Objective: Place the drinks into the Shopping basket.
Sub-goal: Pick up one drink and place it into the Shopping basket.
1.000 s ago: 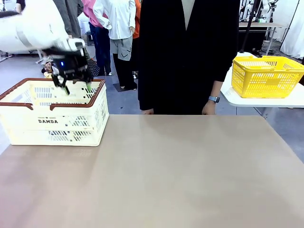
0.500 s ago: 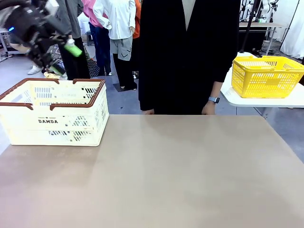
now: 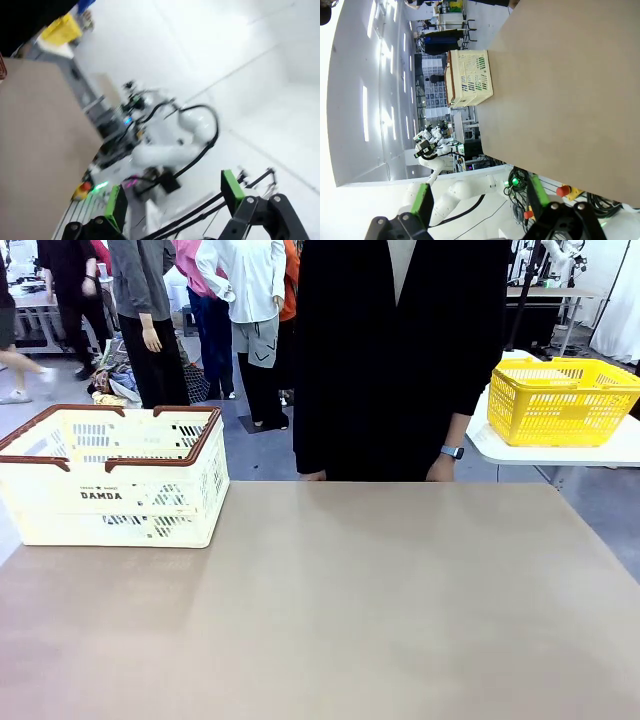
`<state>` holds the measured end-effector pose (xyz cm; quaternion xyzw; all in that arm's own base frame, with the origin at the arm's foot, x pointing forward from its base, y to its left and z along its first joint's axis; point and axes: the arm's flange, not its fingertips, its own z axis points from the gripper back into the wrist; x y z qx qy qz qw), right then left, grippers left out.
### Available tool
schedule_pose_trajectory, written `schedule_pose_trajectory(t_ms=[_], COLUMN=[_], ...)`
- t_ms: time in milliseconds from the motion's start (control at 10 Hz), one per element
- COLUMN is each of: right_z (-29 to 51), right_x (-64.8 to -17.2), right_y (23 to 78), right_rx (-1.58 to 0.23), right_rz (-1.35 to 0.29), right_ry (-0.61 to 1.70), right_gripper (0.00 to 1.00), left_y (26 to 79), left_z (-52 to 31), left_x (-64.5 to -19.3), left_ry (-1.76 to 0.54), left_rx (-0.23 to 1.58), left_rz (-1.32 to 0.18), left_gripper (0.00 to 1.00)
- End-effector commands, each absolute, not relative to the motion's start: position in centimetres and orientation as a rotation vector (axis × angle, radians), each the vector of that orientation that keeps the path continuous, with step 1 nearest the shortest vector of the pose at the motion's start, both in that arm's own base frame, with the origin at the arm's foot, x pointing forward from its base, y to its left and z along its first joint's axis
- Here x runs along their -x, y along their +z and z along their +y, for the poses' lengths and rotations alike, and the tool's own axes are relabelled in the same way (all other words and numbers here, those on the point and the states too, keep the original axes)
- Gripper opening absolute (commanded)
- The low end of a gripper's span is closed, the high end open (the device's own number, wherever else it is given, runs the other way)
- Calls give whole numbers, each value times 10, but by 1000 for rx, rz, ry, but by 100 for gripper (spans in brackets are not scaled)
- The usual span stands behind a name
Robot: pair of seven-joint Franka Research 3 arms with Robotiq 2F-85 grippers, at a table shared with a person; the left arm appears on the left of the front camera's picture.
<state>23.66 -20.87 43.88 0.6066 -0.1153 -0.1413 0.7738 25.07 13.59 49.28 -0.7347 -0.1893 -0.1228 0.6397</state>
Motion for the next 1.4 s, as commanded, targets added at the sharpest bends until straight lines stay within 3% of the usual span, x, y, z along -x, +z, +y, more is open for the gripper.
schedule_pose_trajectory(t_ms=[0,100,1300], right_z=[-211,-211,-211], right_x=[-235,-235,-235], right_y=[440,440,440], right_rx=[-1309,-1309,-1309], right_rz=[-249,-249,-249], right_ry=[-283,-283,-283], right_gripper=[100,100,100], left_y=[485,493,493], left_z=[116,136,136], left_x=[-314,-251,-251], left_ry=[-177,-280,-280], left_rx=[1729,1676,1676], left_rz=[-271,-432,-432], left_gripper=[100,100,100])
